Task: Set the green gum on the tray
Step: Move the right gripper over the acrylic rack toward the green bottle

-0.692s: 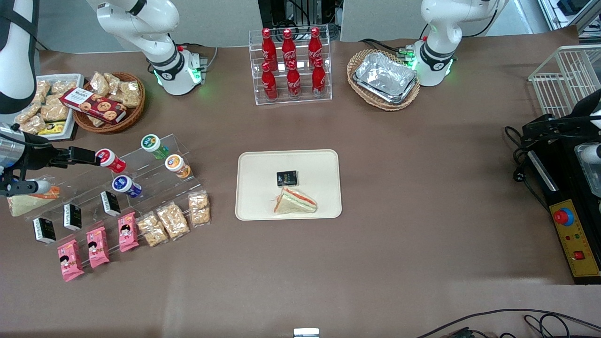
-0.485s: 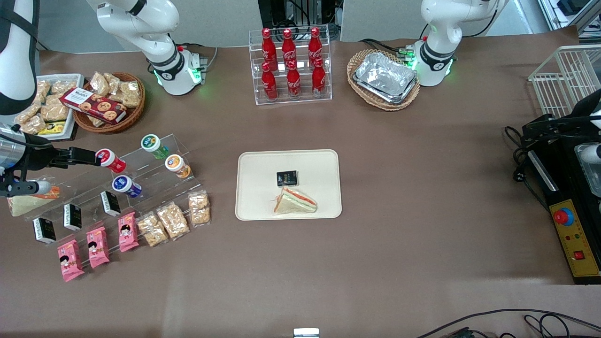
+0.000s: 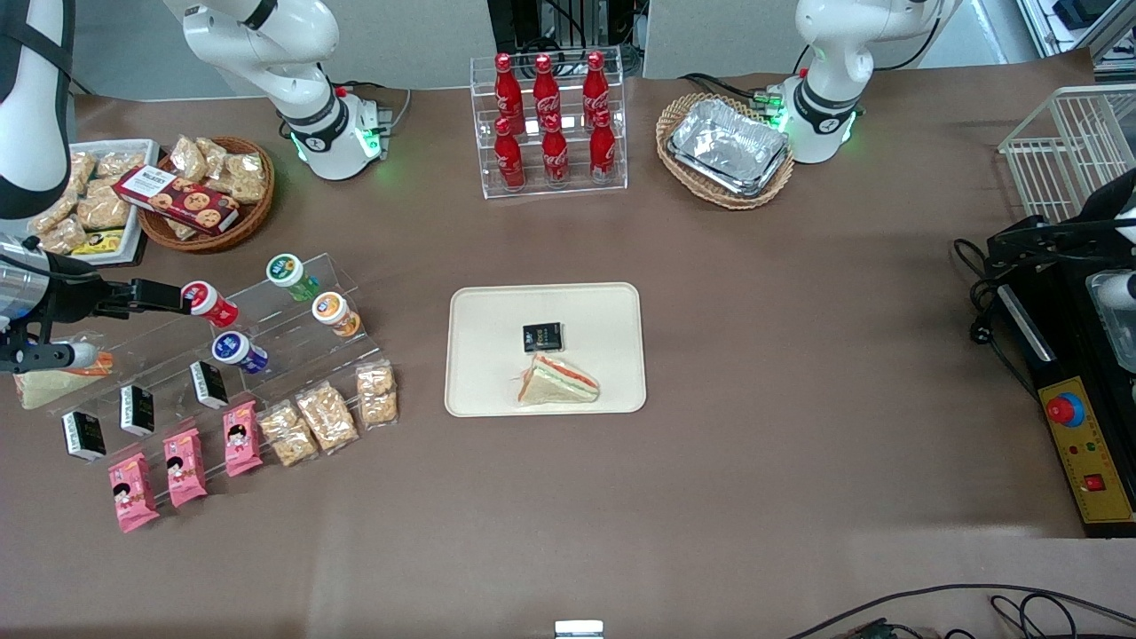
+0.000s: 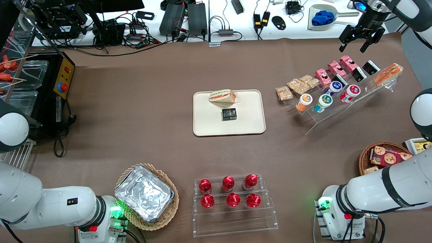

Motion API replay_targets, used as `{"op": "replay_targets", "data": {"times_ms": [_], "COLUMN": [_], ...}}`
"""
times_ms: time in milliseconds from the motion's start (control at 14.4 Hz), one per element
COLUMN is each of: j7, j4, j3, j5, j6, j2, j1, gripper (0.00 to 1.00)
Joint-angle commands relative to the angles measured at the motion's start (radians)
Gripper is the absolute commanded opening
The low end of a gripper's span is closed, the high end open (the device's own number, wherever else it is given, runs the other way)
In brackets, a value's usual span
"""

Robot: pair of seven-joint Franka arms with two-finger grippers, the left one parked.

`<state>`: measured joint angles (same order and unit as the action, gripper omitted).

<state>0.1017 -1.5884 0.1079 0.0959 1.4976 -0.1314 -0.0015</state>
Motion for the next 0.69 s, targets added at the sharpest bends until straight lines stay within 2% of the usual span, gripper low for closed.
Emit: {"op": "replay_targets", "data": {"times_ms": [0, 346, 623], "j7": [-0.008, -0.013, -0.074], "j4": [-0.002, -0.034, -0.194], "j3": [-0.01, -0.014, -0.02], "j5": [-0.005, -0.01, -0.012], "j6": [-0.017, -0.063, -0.01], "j2": [0.015, 0.128, 0.258], "j1": [-0.003, 0.0, 0.006], "gripper": [1.0, 1.0, 1.0]}}
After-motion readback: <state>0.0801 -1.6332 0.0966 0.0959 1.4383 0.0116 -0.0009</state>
